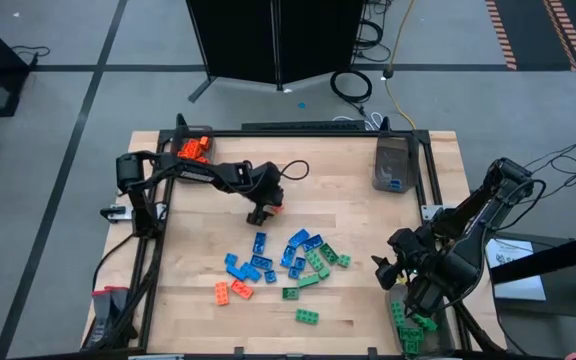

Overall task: Sort blocks
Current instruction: Put the orange game piece into the top left black bin

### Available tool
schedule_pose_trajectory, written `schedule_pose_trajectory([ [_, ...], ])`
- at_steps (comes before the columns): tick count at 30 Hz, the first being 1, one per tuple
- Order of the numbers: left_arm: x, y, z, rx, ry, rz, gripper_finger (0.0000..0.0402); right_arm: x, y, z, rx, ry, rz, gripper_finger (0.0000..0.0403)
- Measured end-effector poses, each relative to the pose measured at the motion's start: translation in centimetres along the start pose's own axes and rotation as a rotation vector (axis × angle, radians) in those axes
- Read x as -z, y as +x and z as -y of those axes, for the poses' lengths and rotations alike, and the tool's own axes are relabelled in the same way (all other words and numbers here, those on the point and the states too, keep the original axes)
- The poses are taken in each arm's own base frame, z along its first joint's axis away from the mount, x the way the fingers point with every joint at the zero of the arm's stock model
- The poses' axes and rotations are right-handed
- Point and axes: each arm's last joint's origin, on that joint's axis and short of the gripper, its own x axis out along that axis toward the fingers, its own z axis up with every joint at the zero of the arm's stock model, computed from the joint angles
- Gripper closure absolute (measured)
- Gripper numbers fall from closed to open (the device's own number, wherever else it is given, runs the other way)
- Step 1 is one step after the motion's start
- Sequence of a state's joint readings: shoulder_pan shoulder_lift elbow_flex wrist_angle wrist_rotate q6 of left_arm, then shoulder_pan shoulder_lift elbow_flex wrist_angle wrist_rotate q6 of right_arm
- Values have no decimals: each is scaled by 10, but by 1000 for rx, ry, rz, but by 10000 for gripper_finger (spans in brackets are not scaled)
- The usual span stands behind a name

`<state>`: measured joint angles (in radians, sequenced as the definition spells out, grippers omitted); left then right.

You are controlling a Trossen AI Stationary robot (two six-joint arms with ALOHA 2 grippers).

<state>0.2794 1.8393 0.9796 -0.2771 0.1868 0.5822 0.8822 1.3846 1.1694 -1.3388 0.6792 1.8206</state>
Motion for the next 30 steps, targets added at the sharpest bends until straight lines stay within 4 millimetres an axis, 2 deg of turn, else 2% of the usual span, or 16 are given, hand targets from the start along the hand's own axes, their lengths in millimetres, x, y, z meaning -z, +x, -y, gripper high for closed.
schedule_pose_trajectory([
  [4,2,0,-2,1,-118,2,149,0,0,0,0,0,0,103],
  [9,4,-1,-5,1,-274,5,269,0,0,0,0,0,0,103],
  [15,2,-16,-6,-72,-410,-1,276,0,0,0,0,0,0,103],
  [19,-6,-52,-8,-226,-480,41,276,0,0,0,2,-3,1,103],
  [23,1,-102,-9,-450,-549,24,276,0,0,1,9,-12,5,103],
  [26,18,-142,-11,-612,-666,-6,276,-1,0,2,13,-15,9,103],
  [30,54,-185,-13,-779,-917,-37,276,-1,0,2,17,-16,10,103],
])
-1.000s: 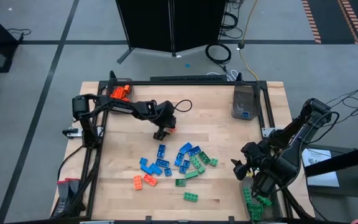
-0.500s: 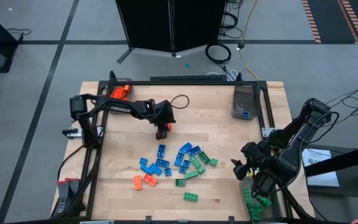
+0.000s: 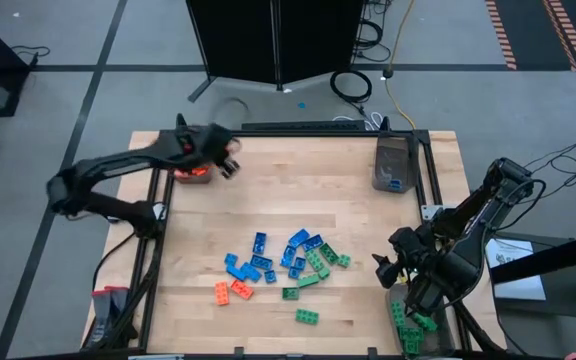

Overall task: Sort blocks
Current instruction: Put the orange game piece into the top left black bin

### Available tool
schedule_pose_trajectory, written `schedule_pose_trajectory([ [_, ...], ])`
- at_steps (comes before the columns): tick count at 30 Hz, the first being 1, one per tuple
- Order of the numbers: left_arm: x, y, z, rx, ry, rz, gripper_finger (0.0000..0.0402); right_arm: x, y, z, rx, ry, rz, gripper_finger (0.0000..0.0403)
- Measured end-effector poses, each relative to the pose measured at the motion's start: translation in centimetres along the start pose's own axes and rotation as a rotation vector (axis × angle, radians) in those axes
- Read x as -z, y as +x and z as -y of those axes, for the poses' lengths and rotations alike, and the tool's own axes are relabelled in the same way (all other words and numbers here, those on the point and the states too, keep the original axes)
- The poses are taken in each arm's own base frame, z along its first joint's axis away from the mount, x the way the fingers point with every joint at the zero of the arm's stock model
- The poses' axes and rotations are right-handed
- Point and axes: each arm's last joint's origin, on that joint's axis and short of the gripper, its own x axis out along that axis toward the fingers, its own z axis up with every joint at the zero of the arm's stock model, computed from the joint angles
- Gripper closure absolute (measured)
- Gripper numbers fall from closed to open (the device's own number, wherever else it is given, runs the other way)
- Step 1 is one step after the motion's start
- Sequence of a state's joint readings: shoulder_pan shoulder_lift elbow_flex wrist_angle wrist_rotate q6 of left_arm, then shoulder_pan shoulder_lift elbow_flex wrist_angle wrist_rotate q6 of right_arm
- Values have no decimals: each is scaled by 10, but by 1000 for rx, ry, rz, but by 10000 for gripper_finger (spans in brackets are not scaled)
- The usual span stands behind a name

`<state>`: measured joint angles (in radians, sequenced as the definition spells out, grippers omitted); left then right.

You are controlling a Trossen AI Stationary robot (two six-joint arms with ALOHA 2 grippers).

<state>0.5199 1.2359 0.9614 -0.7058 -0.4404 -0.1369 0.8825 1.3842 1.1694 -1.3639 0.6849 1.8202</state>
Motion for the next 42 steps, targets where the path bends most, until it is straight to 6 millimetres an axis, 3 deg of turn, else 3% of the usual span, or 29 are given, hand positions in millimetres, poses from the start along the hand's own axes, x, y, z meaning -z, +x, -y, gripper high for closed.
schedule_pose_trajectory([
  [3,14,-5,-30,-74,-226,-12,276,0,0,0,0,1,0,103],
  [7,29,1,-49,-138,-395,-24,276,-1,0,0,-6,-2,25,103],
  [15,49,35,-51,-177,-446,-59,276,-1,0,0,-11,-8,48,103],
  [20,50,49,-50,-188,-453,-84,273,-1,0,0,-11,-9,47,103],
  [29,51,55,-54,-203,-454,-105,78,-1,0,-1,-18,6,44,103],
  [32,47,50,-53,-83,-455,-102,57,-1,0,-1,-19,8,44,103],
  [35,42,36,-44,176,-364,-89,53,-1,0,-1,-20,8,44,103],
  [39,47,8,-17,584,-182,-91,52,-1,0,-1,-20,8,44,103],
  [42,57,-18,7,767,-13,-104,53,-1,0,-1,-20,8,44,103],
])
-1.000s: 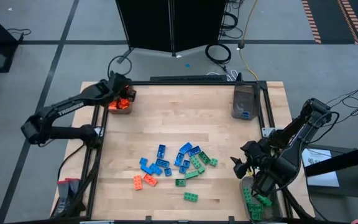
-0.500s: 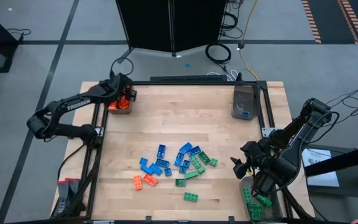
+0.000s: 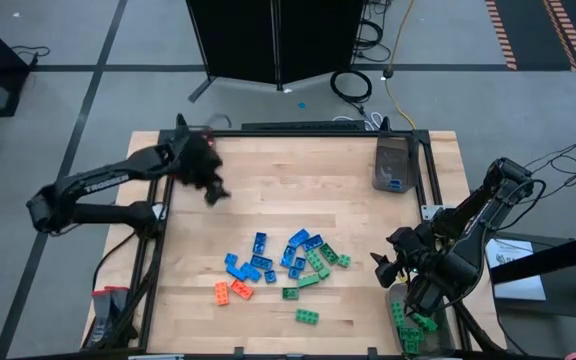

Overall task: Sort blocks
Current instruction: Put the orange game piece into the top left black bin

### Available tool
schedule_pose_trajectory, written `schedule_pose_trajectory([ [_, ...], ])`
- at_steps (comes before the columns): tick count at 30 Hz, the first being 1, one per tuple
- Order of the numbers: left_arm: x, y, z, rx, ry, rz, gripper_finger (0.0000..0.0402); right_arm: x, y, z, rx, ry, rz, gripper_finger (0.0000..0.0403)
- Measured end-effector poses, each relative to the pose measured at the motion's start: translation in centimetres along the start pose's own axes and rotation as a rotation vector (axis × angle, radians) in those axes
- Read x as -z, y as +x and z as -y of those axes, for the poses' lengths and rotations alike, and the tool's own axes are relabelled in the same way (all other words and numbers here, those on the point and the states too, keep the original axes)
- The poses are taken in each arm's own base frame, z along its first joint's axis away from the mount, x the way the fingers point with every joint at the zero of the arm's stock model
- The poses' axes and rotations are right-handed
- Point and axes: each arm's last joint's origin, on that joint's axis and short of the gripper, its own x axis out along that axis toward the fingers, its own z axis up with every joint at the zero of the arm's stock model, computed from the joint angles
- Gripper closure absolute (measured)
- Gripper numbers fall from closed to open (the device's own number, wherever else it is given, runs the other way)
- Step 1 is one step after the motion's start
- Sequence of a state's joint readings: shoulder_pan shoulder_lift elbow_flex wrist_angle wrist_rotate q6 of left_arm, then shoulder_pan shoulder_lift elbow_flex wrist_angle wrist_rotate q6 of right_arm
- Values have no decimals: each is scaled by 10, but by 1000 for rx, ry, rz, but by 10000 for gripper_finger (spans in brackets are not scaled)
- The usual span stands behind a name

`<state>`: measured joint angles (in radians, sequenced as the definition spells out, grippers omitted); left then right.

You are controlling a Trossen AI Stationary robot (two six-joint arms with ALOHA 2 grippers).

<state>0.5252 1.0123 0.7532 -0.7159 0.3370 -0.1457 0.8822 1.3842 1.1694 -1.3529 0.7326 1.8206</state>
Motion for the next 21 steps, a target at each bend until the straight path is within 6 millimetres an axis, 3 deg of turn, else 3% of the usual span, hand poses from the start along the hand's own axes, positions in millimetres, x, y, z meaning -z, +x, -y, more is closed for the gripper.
schedule_pose_trajectory([
  [5,24,2,51,138,203,-49,59,0,0,0,0,0,0,103],
  [11,44,11,103,172,337,-18,59,0,0,0,0,0,0,103],
  [16,57,26,137,206,412,16,59,0,0,0,-1,2,-2,103],
  [21,82,49,162,238,521,-77,59,0,0,0,-1,1,-6,103],
])
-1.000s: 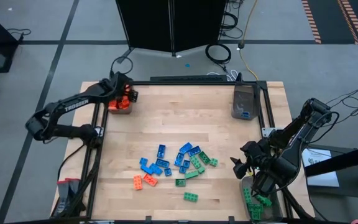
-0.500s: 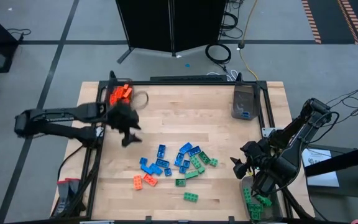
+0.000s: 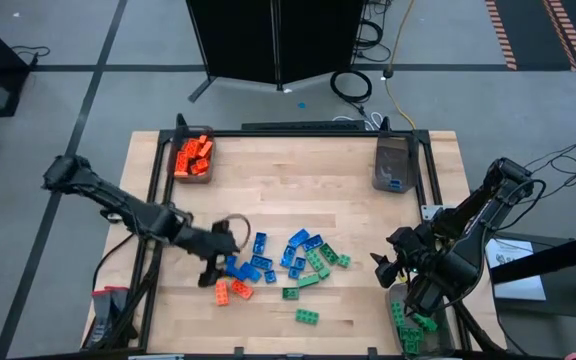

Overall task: Sort blocks
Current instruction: Put the orange game piece into the top left black bin

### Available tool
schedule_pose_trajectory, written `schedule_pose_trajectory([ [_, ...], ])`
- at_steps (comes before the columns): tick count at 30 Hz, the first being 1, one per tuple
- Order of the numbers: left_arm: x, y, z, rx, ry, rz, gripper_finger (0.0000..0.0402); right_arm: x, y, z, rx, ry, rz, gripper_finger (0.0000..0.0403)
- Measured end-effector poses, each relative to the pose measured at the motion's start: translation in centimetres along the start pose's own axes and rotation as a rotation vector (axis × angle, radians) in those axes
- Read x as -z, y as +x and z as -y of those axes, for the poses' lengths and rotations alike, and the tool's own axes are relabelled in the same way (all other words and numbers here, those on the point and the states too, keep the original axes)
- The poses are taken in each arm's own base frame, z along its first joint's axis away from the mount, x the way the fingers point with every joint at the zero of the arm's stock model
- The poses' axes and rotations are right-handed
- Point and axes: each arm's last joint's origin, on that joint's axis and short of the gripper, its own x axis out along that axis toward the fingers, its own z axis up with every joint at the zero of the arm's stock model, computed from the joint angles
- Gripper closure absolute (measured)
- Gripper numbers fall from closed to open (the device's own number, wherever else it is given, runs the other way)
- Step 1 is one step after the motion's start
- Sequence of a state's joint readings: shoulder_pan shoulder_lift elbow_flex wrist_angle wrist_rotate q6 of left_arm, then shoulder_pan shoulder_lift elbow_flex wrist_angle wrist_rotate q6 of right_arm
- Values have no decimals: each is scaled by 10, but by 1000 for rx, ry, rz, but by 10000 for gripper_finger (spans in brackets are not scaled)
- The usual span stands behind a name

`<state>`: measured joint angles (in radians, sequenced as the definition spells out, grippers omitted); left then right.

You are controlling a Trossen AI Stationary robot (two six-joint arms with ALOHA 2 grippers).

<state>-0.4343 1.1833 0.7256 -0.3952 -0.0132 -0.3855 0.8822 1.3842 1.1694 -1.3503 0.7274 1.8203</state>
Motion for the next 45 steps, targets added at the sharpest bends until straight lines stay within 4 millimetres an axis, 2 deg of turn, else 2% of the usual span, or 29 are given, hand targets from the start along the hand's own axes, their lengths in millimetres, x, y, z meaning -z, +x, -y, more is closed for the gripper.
schedule_pose_trajectory([
  [6,2,27,31,52,111,-67,59,0,0,0,-1,-1,-1,103],
  [10,-3,37,42,42,177,-69,59,0,0,0,0,-16,-1,103],
  [17,-3,47,44,41,248,-69,59,1,0,0,11,-56,-45,103],
  [27,11,81,40,-23,349,-184,59,2,0,1,18,-62,-79,103],
  [34,17,95,38,-58,350,-218,62,2,0,1,17,-106,-80,103],
  [37,20,98,38,-34,347,-239,82,2,0,1,17,-110,-80,103],
  [45,26,104,35,-41,366,-291,169,2,0,1,20,-116,-80,103],
])
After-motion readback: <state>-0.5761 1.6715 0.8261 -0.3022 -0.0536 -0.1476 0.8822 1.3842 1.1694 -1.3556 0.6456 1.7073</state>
